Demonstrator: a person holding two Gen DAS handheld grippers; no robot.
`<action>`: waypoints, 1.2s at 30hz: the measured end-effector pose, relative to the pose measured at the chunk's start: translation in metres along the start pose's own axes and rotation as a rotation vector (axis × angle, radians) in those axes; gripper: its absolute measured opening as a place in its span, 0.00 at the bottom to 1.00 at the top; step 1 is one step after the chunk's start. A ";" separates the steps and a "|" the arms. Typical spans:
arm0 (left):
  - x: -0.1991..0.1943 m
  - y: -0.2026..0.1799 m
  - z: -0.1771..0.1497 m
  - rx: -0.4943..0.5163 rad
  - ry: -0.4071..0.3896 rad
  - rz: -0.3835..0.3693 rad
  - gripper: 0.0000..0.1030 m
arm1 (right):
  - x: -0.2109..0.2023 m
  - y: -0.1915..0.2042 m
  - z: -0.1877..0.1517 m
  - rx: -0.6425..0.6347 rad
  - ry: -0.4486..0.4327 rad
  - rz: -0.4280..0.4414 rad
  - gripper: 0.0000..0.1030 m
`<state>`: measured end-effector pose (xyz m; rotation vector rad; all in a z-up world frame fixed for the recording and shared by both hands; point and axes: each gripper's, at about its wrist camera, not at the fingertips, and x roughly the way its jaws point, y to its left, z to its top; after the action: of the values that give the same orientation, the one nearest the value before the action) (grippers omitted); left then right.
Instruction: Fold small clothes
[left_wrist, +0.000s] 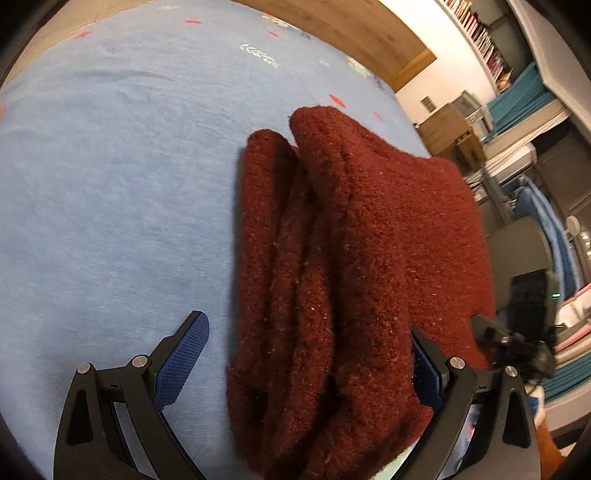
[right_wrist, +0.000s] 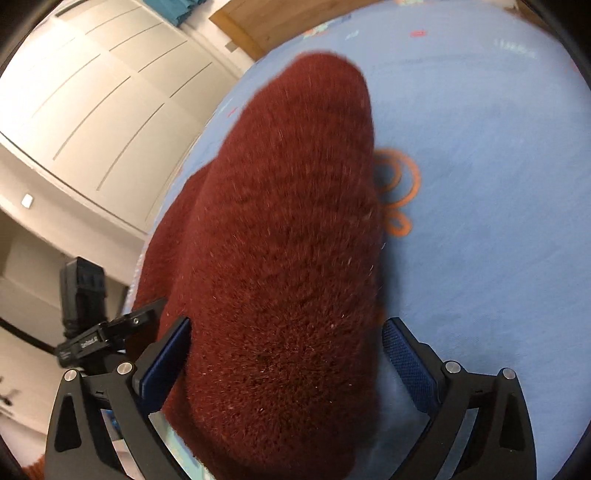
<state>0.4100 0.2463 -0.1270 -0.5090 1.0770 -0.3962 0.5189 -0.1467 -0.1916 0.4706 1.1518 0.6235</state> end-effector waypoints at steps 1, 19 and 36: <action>0.000 0.001 0.001 -0.004 0.002 -0.019 0.92 | 0.003 -0.004 0.000 0.021 0.008 0.032 0.98; -0.025 -0.034 0.034 -0.060 -0.093 -0.320 0.45 | -0.064 0.004 0.016 -0.060 -0.090 0.096 0.62; 0.065 -0.059 0.015 -0.035 0.032 -0.243 0.55 | -0.127 -0.080 -0.016 -0.067 -0.108 -0.104 0.75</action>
<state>0.4478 0.1655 -0.1347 -0.6690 1.0572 -0.6012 0.4864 -0.2908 -0.1612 0.3804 1.0435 0.5381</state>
